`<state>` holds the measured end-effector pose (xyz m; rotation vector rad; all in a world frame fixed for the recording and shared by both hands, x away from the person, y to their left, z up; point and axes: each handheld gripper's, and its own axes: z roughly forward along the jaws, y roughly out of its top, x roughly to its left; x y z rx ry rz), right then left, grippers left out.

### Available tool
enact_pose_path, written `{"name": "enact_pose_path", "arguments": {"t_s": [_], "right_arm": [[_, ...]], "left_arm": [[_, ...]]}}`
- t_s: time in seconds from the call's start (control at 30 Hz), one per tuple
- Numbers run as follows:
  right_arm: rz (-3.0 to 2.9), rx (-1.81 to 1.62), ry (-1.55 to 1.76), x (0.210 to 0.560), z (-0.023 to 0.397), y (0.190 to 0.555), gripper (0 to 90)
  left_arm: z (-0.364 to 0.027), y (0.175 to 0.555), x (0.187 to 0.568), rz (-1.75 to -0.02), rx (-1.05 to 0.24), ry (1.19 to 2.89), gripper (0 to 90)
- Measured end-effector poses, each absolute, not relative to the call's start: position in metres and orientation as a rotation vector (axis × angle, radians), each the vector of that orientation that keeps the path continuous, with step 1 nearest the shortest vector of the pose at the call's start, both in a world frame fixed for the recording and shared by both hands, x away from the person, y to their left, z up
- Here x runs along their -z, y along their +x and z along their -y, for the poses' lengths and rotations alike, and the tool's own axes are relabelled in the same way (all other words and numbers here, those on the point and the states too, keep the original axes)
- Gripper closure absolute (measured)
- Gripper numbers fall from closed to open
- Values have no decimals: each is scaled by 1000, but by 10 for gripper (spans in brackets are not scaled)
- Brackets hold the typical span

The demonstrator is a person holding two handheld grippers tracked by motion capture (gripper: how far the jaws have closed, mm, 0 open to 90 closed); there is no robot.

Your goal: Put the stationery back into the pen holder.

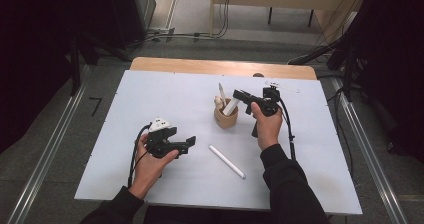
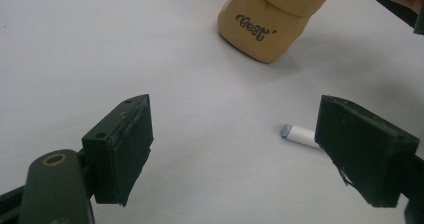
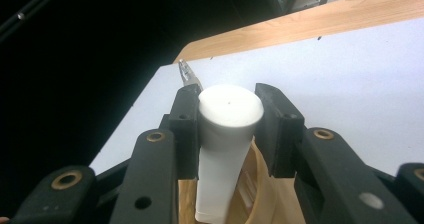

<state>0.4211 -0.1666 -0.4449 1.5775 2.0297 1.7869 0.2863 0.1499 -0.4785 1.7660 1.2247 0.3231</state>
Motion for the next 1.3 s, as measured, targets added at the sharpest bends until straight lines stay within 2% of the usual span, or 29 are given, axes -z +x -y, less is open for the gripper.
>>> {"name": "enact_pose_path", "arguments": {"t_s": [0.6, 0.83, 1.3], "right_arm": [[-2124, -1591, 1443, 453, 142, 413, 614], [-2127, -1573, 1411, 452, 139, 411, 551], [-2115, -1571, 1376, 447, 148, 405, 324]], "left_arm": [[-150, 286, 478, -1221, -319, 1769, 167], [-150, 286, 478, -1221, -318, 1769, 167], [-150, 286, 478, -1222, -323, 1767, 167]]}}
